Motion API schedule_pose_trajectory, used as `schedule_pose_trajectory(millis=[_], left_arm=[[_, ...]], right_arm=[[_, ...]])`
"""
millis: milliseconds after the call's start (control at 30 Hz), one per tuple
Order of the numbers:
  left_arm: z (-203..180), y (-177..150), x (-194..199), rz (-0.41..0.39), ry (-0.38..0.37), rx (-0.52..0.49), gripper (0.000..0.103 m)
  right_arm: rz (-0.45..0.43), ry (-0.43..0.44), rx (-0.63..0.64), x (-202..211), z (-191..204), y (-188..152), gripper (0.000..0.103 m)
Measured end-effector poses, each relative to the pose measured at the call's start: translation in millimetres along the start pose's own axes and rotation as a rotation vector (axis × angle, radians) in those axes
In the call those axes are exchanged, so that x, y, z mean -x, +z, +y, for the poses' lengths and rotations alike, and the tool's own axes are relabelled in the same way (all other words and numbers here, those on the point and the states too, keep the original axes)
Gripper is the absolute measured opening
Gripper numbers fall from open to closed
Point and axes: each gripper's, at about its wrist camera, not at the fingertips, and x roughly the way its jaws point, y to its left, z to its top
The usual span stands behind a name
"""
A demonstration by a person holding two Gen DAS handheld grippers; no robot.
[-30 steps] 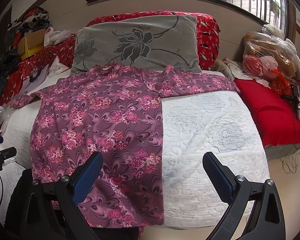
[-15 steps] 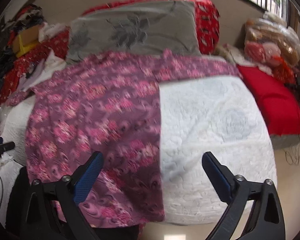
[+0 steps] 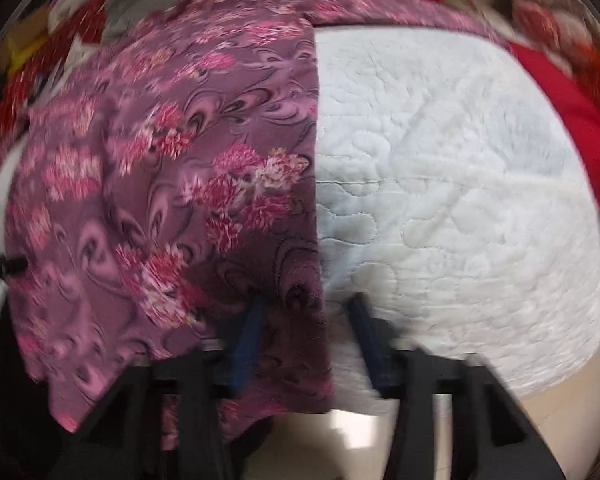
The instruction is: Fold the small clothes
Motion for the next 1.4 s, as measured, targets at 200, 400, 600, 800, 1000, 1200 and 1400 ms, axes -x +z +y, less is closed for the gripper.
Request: schedule_pose_trajectory(millis=[200,400,600,800,1000,1200,1400], left_arm=[[29,-14,52,-0.072,-0.139,0.074,0.002],[80,-29,137,-0.198,-0.285,0.190,0.002],[104,-36,75,-0.072,-0.154,0.253,0.003],[120,-45,46,-0.014,-0.107,0.297,0.003],[128,8,97,-0.191,-0.096,0.264,0.050],[85,103,93,-0.289,-0.062,0.216,0.060],[67,181,47,-0.285,-0.022,0.245,0.060]], right_arm=[[-0.060,0.222,-0.075,37,-21,-6,0.003],[-0.277,0.442,-0.237,126,-61,1,0.003],[-0.220,0.405,-0.318,102,-78,0,0.003],[-0.023,0.334,-0.380,28,-87,-22,0.003],[-0.112,0.311,-0.397,48,-103,16,0.009],[-0.255,0.260,-0.640,44,-198,97,0.026],[-0.311,0.202,-0.879,4,-293,181,0.040]])
